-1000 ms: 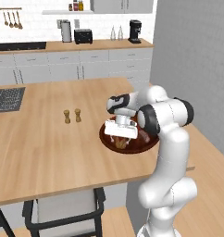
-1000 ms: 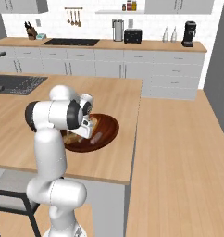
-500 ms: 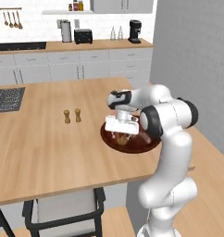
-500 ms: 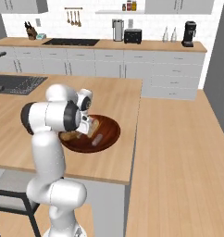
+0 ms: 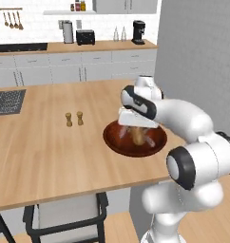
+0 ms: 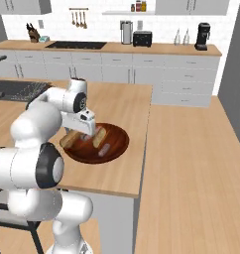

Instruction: Place one bun and one sausage from the bowl on each plate.

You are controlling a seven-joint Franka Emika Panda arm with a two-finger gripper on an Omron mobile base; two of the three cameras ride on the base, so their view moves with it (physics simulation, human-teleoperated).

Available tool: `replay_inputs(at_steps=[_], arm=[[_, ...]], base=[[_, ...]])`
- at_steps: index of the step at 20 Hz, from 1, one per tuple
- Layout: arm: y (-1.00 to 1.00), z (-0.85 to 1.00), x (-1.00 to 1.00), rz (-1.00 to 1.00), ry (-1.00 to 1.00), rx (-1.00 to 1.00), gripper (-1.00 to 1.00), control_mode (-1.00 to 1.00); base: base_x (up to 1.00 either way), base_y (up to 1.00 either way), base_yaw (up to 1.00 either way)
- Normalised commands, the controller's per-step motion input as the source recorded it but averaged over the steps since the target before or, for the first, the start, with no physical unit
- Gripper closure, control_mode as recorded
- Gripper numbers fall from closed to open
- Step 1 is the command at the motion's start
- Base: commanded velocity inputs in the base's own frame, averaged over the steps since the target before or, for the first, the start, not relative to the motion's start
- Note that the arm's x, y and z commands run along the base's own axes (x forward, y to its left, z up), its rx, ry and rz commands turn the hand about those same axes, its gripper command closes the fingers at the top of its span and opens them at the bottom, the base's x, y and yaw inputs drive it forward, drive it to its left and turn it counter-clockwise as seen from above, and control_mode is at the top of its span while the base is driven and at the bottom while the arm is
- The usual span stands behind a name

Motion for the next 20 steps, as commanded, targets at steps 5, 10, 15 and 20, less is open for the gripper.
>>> replay_inputs(at_steps=[5, 10, 15, 20], arm=[[-0.32, 0.61, -1.0, 0.0, -0.37, -0.06, 1.0, -1.0], [-0.08, 0.0, -0.12, 0.0, 0.0, 0.0, 1.0, -1.0], [0.03, 0.0, -0.14, 0.0, 0.0, 0.0, 1.0, 1.0], [0.0, 0.0, 0.0, 0.0, 0.0, 0.0, 1.0, 1.0]], base=[[0.0, 0.0, 0.0], [0.0, 0.0, 0.0], [-0.59, 0.55, 0.01], [-0.5, 1.0, 0.0]])
